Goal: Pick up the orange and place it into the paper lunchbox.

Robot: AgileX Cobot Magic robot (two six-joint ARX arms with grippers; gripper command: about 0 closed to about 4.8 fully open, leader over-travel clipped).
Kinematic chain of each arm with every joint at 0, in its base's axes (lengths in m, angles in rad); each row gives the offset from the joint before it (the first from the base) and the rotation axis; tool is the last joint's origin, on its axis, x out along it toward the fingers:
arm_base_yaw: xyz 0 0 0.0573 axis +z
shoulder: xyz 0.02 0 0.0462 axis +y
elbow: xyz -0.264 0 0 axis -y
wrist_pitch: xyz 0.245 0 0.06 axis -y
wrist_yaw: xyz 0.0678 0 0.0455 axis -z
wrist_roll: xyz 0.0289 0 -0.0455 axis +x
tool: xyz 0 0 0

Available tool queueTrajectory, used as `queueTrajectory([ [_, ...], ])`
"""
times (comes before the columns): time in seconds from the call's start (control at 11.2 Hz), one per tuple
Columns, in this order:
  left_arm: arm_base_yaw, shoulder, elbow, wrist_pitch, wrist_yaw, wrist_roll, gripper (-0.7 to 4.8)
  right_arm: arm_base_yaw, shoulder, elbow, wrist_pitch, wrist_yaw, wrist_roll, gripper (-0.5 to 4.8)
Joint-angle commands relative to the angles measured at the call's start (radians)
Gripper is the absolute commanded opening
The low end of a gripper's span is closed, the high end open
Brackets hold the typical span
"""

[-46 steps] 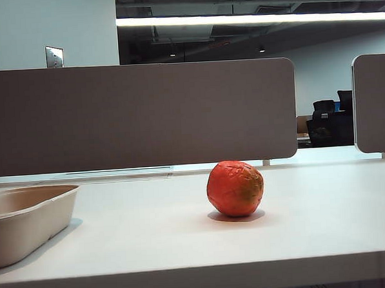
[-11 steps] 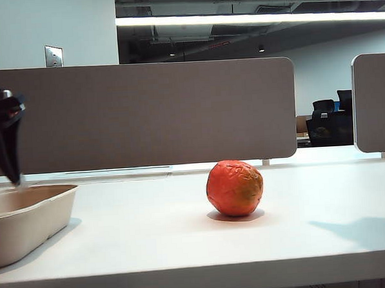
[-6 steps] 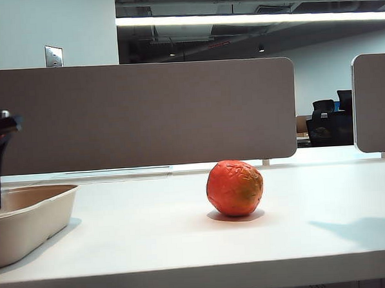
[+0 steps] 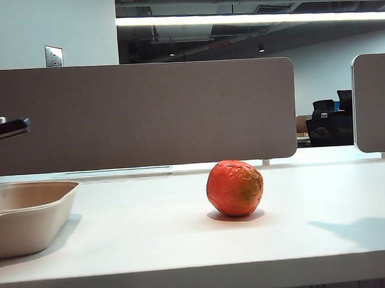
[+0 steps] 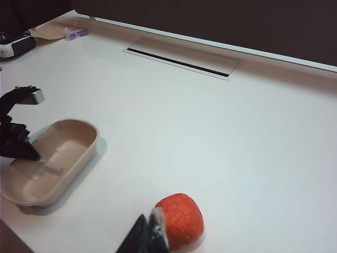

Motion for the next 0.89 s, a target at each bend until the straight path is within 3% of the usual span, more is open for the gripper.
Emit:
queueTrajectory([
  [0.09,-0.016,0.001,0.002,0.085,0.003,-0.048,-0.06,0.0,-0.004,0.006,0.017,-0.002,-0.003,-0.01],
  [0.18,-0.035,0.002,0.002,0.18,0.019,-0.093,-0.06,0.0,-0.004,0.006,0.017,-0.002,-0.003,-0.01],
  [0.63,-0.061,0.032,0.003,0.214,0.019,-0.097,-0.06,0.001,-0.004,0.006,0.016,-0.002,-0.003,-0.01],
  [0.89,-0.104,0.101,0.003,0.269,0.023,-0.15,-0.06,0.001,-0.004,0.006,0.017,-0.007,-0.003,-0.01],
])
